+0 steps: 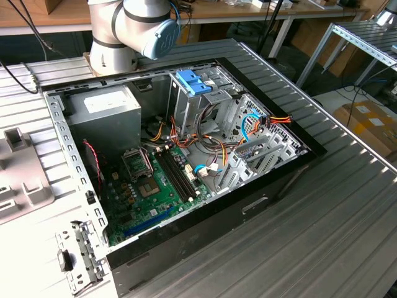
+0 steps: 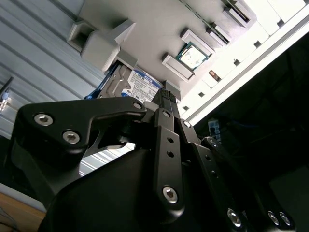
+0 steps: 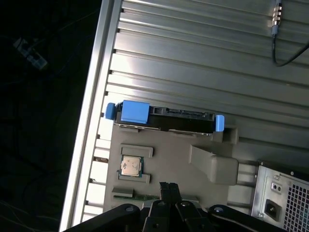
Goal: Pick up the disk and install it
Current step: 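Pick up the disk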
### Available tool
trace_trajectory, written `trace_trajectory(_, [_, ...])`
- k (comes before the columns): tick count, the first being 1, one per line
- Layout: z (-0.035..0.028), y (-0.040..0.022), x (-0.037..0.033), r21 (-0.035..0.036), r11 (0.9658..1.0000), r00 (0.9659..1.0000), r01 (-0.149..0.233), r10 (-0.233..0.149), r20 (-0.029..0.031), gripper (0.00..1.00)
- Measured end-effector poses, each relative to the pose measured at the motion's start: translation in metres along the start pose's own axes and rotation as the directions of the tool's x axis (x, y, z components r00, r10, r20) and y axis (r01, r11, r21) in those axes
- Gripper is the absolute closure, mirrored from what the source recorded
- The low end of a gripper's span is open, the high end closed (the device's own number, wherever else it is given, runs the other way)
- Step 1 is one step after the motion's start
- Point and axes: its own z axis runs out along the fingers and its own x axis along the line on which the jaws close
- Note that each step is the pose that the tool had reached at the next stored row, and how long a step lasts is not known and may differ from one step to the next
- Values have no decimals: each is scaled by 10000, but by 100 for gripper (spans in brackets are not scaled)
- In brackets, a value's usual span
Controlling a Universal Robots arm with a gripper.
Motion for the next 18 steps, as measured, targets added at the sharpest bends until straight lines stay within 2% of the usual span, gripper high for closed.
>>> trace_trajectory(11, [1, 0, 0, -8, 9995, 9995, 324, -324, -13, 89])
trace_trajectory(18, [1, 0, 0, -17, 9979, 9979, 646, -646, -27, 89])
